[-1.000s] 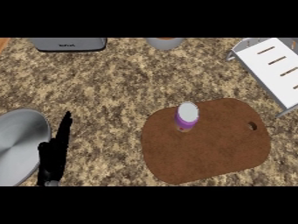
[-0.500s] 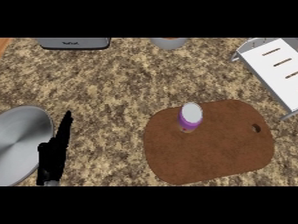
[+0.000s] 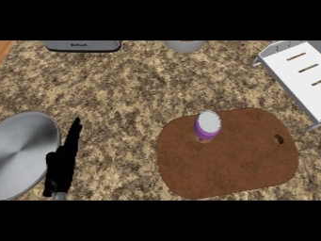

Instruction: Pick the croissant from the cutting board and place it in the tiered basket

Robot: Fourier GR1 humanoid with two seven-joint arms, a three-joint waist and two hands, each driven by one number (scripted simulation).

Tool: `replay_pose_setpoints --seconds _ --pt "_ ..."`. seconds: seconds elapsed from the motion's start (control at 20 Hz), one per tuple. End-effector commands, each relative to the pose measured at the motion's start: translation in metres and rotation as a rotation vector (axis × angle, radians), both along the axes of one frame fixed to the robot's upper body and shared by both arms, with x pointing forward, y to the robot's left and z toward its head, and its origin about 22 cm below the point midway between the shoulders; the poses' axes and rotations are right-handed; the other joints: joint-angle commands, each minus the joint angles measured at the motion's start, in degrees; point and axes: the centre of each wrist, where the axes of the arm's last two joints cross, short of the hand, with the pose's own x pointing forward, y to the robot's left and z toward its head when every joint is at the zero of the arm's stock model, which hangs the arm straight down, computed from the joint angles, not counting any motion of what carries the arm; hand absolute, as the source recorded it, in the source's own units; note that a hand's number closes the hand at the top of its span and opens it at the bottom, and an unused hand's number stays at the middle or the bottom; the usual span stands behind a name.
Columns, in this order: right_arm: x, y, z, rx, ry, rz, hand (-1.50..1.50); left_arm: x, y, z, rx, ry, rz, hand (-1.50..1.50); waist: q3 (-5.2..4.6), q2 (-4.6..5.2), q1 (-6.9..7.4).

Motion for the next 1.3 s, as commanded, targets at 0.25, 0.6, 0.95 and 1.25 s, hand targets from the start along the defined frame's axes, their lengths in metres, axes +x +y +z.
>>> replay_pose_setpoints --seconds 0.25,0.6,0.95,1.25 --pt "0.062 -0.022 -0.020 0.065 0.075 0.021 1.50 -0.014 -0.004 -0.012 -0.002 0.044 0.004 0.00 -0.15 0.16 -0.11" --pt "0.099 -0.031 -0.065 0.072 0.128 0.031 1.50 0.005 0.012 -0.006 -0.019 0.069 -0.002 0.00 -0.13 0.29 -0.11" --pt "0.120 -0.066 -0.077 0.131 0.111 -0.020 1.50 0.004 0.001 0.005 -0.013 0.056 -0.005 0.00 -0.10 0.37 0.29" --pt "0.122 -0.075 -0.119 0.399 -0.084 -0.014 -1.50 -0.009 -0.011 -0.004 -0.018 0.050 -0.018 0.00 0.08 0.59 0.93"
